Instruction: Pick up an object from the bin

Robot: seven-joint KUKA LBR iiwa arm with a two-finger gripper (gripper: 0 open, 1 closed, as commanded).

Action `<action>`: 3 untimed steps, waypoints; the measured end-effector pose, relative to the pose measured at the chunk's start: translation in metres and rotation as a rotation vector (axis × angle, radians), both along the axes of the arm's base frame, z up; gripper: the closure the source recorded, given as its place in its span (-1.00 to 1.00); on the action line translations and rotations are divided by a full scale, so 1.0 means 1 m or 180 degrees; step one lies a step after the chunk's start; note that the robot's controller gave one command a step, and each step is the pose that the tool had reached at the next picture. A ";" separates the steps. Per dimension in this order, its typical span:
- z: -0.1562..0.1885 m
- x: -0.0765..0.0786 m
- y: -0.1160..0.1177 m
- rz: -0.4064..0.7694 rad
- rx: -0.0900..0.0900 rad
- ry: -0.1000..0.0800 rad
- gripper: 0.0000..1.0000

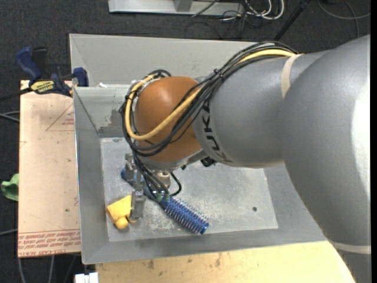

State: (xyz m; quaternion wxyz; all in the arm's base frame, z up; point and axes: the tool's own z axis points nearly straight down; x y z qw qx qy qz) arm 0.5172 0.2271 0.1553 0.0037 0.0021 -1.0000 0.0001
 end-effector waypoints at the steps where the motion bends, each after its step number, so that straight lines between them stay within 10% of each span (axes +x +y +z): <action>1: -0.087 -0.001 0.012 -0.0548 -0.0005 0.0003 -1.00; 2: -0.081 0.004 0.010 -0.0561 0.0002 -0.0032 1.00; 3: -0.021 -0.010 0.020 -0.0662 0.0013 -0.0040 1.00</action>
Offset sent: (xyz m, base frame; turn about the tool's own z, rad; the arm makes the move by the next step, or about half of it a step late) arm 0.0013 0.0104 -0.0850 0.1752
